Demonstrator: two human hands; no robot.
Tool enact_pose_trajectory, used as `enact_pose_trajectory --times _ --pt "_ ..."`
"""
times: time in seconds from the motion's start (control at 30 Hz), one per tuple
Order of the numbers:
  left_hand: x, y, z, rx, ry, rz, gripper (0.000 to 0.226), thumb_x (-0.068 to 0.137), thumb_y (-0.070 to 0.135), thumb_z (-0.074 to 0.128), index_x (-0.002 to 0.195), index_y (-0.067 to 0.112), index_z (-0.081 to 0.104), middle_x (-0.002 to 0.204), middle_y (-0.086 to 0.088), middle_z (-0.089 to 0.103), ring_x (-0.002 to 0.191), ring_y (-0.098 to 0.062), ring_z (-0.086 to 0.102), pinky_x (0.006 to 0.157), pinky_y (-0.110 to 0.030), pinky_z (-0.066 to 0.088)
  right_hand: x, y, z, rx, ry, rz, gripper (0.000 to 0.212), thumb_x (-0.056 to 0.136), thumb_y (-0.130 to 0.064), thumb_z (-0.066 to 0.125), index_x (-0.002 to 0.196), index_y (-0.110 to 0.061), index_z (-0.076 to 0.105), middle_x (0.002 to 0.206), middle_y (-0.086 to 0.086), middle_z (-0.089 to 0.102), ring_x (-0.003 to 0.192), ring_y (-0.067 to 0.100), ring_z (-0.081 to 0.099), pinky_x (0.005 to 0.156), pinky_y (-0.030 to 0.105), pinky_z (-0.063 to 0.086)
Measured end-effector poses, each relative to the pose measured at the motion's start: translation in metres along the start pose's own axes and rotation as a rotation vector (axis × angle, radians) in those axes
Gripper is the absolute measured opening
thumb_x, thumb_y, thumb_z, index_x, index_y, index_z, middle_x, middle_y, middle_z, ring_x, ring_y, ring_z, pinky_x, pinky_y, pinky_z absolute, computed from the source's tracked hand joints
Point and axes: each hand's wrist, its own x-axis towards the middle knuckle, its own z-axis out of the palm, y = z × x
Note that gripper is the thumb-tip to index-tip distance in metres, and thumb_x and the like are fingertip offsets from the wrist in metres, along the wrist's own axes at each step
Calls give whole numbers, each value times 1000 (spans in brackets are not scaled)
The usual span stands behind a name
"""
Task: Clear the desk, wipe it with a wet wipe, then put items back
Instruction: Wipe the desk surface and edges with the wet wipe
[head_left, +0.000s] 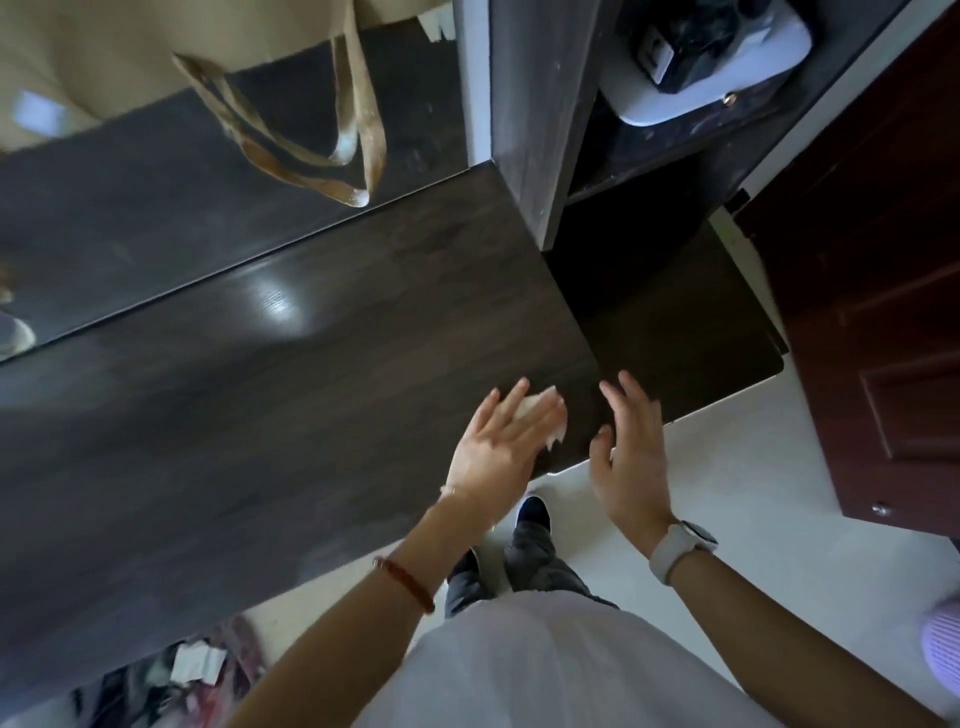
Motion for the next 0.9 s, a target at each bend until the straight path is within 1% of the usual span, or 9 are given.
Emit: enact_pose_trajectory --times 0.07,0.17,0.23,0.3,0.37,0.43,0.63,0.8,0.9 --pt "-41 -3 -3 20 0 -119 43 90 21 36 133 21 43 141 3 43 133 -24 34 112 -38 17 -9 -10 8 -208 -72 -57 44 86 -14 35 127 -5 48 140 20 42 131 38 34 108 51 19" --pt "-106 -17 -10 37 -1 -372 42 95 30 27 134 21 40 145 2 35 135 -27 29 114 -40 15 -20 -31 24 -387 -120 -63 46 84 -11 44 128 0 46 138 25 41 130 42 34 105 53 19" --pt "-149 -32 -16 33 3 -534 48 96 37 16 136 20 38 147 3 29 137 -25 23 115 -40 11 -29 -47 36 -425 -146 -78 48 84 -14 41 129 2 44 138 28 40 129 43 36 105 54 21" --pt "-195 -55 -25 11 40 -729 54 95 42 10 138 21 34 149 2 27 139 -20 14 115 -41 9 -47 -69 53 -446 -186 -131 50 85 -19 31 129 1 44 138 28 40 129 43 36 105 56 23" --pt "-242 -79 -33 -33 108 -933 57 91 43 10 140 22 30 151 3 22 141 -18 8 115 -41 5 -70 -94 76 -458 -242 -196 54 84 -22 26 130 0 44 138 28 40 129 42 36 105 56 24" --pt "-283 -103 -42 -72 161 -1081 56 91 41 13 142 23 24 153 4 17 142 -19 4 115 -40 2 -93 -117 98 -465 -281 -256 53 84 -22 26 129 -1 45 138 26 41 129 40 38 106 55 26" --pt "-383 -171 -68 -128 269 -1372 47 98 28 24 144 25 16 155 5 8 142 -21 -2 115 -45 -2 -152 -173 150 -442 -412 -456 56 83 -22 21 130 -2 44 142 19 40 131 36 36 106 54 21" --pt "-422 -214 -85 -144 297 -1432 49 96 26 24 144 21 14 155 1 8 142 -25 -2 114 -49 2 -168 -181 159 -449 -420 -475 58 83 -22 19 133 -2 40 144 19 36 134 36 31 106 49 14" --pt "-429 -229 -90 -155 335 -1532 51 95 28 25 143 15 13 154 -5 5 141 -29 -3 115 -47 2 -169 -181 159 -450 -391 -480 55 83 -17 27 134 -2 40 145 20 35 134 37 30 106 49 13"
